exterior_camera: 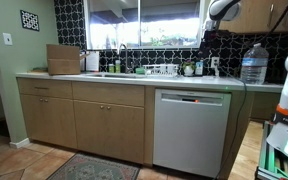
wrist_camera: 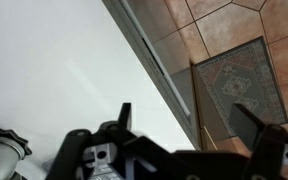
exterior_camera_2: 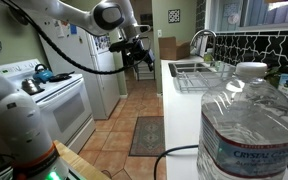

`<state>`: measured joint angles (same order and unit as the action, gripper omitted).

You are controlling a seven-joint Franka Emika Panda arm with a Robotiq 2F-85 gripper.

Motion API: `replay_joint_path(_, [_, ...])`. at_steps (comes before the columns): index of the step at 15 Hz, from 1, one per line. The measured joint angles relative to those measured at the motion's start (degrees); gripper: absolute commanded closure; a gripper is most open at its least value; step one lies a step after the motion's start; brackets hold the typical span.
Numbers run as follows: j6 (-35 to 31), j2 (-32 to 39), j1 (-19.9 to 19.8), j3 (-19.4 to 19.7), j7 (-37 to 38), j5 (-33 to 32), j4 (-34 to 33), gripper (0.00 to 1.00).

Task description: Turn off the dishwasher

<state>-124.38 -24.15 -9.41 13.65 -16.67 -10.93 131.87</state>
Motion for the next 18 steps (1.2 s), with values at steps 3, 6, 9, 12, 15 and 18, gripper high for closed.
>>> replay_joint_path(3, [0.0, 0.0, 0.0, -0.2, 0.2, 0.0, 0.0, 0.0])
replay_joint_path(6, [0.0, 0.4, 0.0, -3.0, 2.8, -0.9, 1.4, 0.0])
replay_joint_path(9, [0.0, 1.3, 0.5, -8.5, 9.1, -3.9, 4.7, 0.0])
replay_joint_path(12, [-0.3, 3.4, 1.6, -13.8, 16.5, -7.9, 7.4, 0.0])
replay_joint_path(15, [-1.5, 7.4, 1.9, -18.7, 27.4, -15.4, 8.5, 0.0])
replay_joint_path(18, [-1.7, 12.7, 2.4, -22.2, 38.8, -24.7, 8.4, 0.0])
